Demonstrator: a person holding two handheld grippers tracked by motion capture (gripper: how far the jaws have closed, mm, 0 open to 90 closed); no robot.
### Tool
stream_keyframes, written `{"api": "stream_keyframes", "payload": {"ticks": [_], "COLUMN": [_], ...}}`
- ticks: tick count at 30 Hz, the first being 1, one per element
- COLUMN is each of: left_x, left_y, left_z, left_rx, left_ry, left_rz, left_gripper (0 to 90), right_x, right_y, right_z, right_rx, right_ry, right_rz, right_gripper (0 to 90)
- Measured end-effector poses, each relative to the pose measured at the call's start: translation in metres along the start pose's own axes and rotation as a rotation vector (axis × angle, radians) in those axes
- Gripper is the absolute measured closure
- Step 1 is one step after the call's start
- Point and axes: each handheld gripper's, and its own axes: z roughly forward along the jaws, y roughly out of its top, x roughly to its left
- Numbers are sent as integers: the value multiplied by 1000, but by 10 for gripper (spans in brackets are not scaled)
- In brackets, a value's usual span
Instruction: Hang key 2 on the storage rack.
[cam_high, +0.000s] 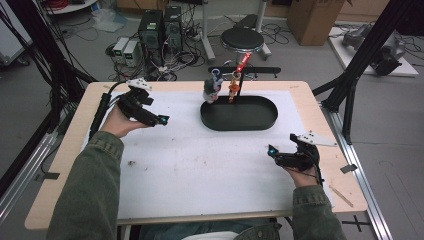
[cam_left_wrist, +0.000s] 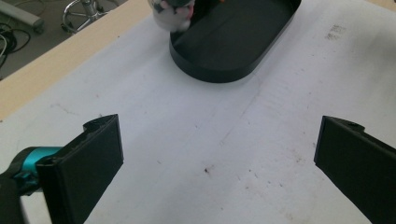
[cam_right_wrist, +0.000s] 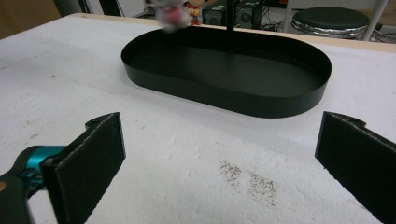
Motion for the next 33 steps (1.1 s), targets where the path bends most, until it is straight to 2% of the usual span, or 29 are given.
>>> {"api": "stream_keyframes", "payload": {"ticks": [6, 10, 20, 25, 28, 33], "left_x": [-1, -4, -16, -20, -21, -24], "left_y": [-21, -33, -57, -81, -95, -116], "left_z": [-3, -9, -27, -29, -29, -32], "left_rx": [-11, -19, -92, -137, -141, -175], "left_ry": [1, 13, 37, 78, 120, 148], "left_rz": [-20, -15, -6, -35, -48, -99], "left_gripper": [17, 17, 17, 17, 17, 17], "right_x": [0, 0, 1, 1, 0, 0], "right_y": [0, 0, -1, -1, -1, -1], "right_z": [1, 1, 1, -1, -1, -2], "right_rx": [2, 4, 9, 8, 9, 8], "right_ry": [0, -3, -7, -12, -16, -16], "right_rz": [-8, -7, -15, -15, -14, -11], "right_gripper": [5, 5, 5, 5, 5, 5]}}
